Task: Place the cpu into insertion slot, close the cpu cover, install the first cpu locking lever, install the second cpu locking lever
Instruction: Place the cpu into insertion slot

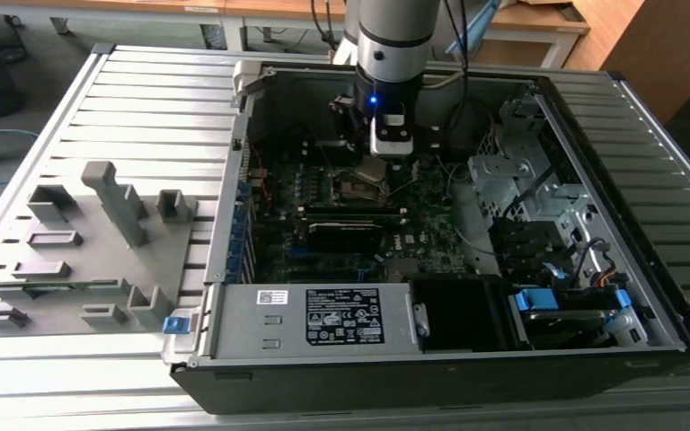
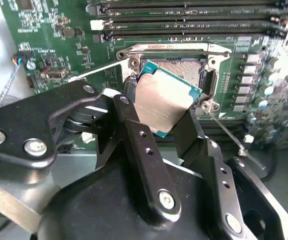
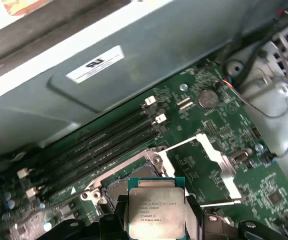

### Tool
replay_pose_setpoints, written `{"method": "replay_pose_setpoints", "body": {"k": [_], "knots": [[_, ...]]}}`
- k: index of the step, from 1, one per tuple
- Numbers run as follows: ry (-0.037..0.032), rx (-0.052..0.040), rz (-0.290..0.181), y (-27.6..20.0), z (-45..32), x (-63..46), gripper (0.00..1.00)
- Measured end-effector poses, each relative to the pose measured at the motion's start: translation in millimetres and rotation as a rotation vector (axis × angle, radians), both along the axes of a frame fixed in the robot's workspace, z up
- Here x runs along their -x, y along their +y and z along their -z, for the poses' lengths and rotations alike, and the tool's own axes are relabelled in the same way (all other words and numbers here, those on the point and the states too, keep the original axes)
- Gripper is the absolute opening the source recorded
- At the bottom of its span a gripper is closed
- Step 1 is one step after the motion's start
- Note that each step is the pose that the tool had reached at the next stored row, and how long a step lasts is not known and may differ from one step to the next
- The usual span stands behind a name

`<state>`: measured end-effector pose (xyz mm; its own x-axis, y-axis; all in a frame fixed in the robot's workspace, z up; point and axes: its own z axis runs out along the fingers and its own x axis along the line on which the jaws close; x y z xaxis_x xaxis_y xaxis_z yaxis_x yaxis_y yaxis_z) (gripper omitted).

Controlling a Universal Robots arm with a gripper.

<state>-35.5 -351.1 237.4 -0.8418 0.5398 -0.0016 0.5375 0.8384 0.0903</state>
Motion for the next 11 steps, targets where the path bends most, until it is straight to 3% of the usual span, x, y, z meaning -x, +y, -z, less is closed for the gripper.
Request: {"method": "replay_pose_setpoints", "body": {"k": [11], "knots": [[0.0000, 0.0000, 0.185, 0.0, 0.2, 0.0, 0.54]]}}
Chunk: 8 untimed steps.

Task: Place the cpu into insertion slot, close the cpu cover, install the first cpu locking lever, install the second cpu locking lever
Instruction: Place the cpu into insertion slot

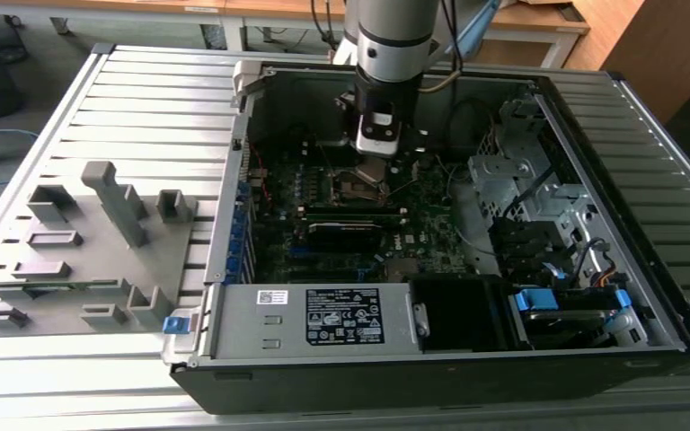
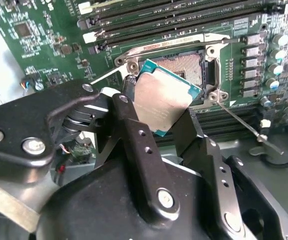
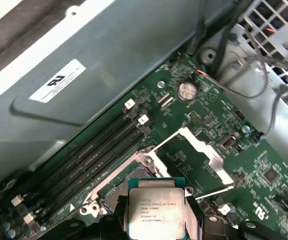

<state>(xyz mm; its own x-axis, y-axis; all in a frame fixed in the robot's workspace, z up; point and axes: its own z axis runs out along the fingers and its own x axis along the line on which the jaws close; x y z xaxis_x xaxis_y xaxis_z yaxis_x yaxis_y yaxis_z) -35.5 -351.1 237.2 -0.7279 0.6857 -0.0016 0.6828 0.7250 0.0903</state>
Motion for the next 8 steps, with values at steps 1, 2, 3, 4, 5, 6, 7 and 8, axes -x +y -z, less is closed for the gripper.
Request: {"method": "replay_pose_setpoints", "body": {"k": [1, 2, 3, 4, 5, 6, 7, 8], "knots": [[0.0000, 0.0000, 0.012, 0.0, 0.0, 0.0, 0.54], [0.0000, 0.0000, 0.025, 0.0, 0.1, 0.0, 0.54], [0.0000, 0.0000, 0.036, 0.0, 0.1, 0.0, 0.54], [0.0000, 0.0000, 0.043, 0.0, 0.1, 0.0, 0.54], [0.0001, 0.0000, 0.044, 0.0, 0.1, 0.0, 0.54], [0.0000, 0.0000, 0.044, 0.0, 0.1, 0.0, 0.54], [0.0000, 0.0001, 0.044, 0.0, 0.1, 0.0, 0.54], [0.0000, 0.0001, 0.044, 0.0, 0.1, 0.0, 0.54]]}}
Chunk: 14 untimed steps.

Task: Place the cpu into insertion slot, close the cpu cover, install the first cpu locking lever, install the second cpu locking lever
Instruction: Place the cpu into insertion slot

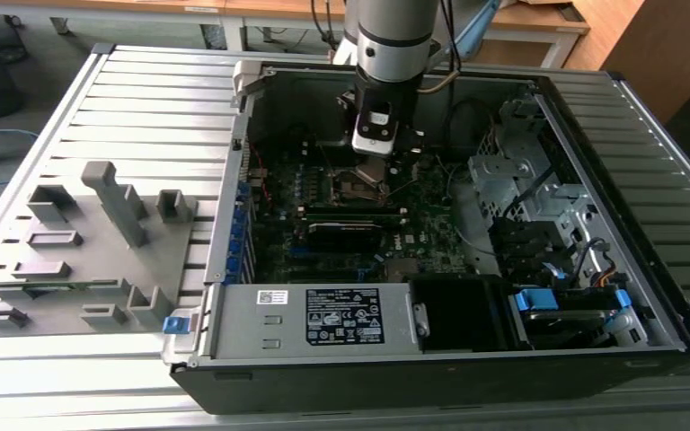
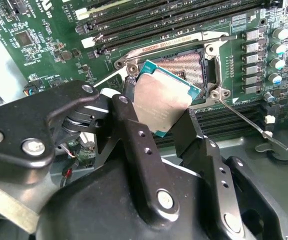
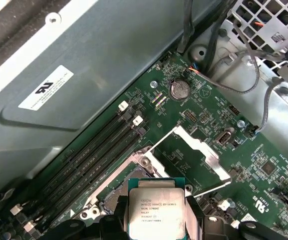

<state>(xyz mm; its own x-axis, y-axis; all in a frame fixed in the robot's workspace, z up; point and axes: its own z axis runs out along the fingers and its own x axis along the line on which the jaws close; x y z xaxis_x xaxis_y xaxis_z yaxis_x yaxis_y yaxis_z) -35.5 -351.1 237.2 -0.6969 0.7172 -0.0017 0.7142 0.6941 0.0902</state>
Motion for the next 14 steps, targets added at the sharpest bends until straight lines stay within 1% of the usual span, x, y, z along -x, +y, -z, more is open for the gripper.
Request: {"method": "replay_pose_setpoints", "body": {"k": [10, 14], "knots": [[0.0000, 0.0000, 0.003, 0.0, 0.0, 0.0, 0.54], [0.0000, 0.0001, 0.057, 0.0, 0.4, 0.0, 0.54]]}}
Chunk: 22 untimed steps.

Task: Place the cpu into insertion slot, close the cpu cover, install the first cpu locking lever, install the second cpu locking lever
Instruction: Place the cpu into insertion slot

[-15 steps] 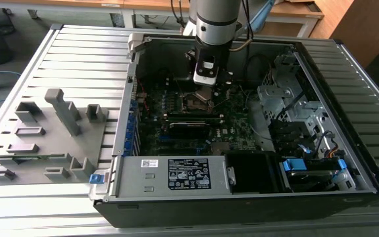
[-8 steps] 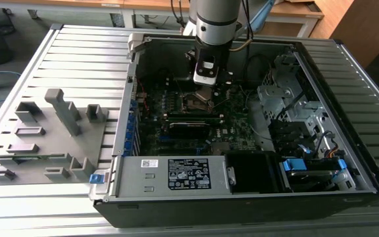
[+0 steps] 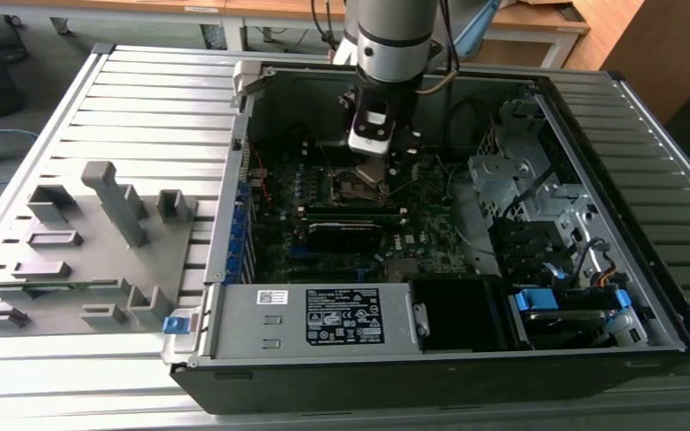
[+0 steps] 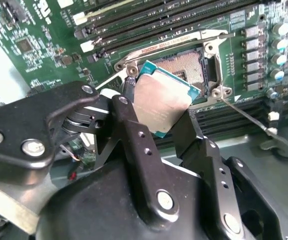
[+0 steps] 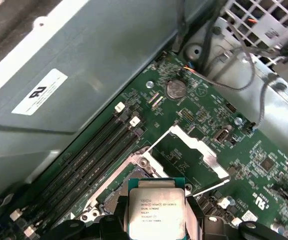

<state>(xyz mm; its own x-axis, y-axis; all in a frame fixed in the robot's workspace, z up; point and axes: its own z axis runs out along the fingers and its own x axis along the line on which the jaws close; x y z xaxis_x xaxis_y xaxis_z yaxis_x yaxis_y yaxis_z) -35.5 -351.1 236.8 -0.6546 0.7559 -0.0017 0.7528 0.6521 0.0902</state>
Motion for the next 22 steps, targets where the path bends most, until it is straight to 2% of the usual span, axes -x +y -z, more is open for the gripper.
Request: {"method": "replay_pose_setpoints", "body": {"k": [9, 22], "knots": [[0.0000, -0.0002, 0.163, 0.0, 1.0, 0.0, 0.54], [0.0000, 0.0000, 0.375, 0.0, 1.4, 0.0, 0.54]]}}
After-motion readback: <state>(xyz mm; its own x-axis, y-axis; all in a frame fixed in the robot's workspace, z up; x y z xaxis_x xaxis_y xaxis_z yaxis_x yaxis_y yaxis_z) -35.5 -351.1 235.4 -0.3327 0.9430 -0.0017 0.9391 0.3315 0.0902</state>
